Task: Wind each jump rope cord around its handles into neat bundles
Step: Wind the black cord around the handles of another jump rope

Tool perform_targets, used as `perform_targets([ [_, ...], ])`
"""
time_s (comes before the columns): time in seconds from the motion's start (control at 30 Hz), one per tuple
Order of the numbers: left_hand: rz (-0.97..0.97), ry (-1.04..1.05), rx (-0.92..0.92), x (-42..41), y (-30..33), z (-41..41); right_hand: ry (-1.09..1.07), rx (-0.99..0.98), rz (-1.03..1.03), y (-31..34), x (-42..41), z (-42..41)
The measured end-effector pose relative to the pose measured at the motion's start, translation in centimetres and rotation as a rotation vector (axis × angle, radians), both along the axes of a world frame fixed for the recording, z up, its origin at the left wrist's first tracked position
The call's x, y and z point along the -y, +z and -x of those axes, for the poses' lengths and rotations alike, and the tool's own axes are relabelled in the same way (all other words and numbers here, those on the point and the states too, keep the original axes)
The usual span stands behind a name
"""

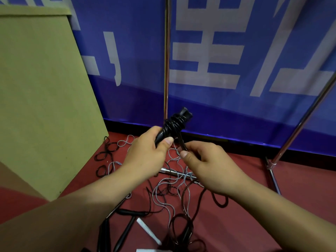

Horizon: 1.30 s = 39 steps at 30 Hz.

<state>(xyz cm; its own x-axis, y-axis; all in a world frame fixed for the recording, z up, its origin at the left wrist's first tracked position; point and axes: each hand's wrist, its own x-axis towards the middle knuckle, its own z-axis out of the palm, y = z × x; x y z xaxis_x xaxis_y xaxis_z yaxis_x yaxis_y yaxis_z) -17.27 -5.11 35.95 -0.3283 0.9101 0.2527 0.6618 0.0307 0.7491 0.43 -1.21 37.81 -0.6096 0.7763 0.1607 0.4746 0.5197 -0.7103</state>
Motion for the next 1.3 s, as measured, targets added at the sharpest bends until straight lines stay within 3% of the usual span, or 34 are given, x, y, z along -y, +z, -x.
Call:
perform_targets([
  [0.5, 0.208, 0.107, -0.15, 0.0, -0.3, 0.5, 0.125, 0.11, -0.217, -1.0, 0.9, -0.4],
  [0.8, 0.307, 0.067, -0.192, -0.3, -0.6, 0.7, 0.144, 0.179, -0.323, -0.5, 0.9, -0.7],
  [1.1, 0.581, -0.247, -0.337, 0.6, 0.7, 0.7, 0.087, 0.343, -0.563, 0.2, 0.1, -1.1],
  [1.23, 0.561, -0.436, -0.39, 1.1, 0.8, 0.2, -0.012, 0.351, -0.679, 0.2, -0.2, -1.3],
  [1.3, 0.553, -0.467, -0.437, 1.4, 1.1, 0.1, -0.068, 0.371, -0.639, 0.5, -0.1, -1.4],
])
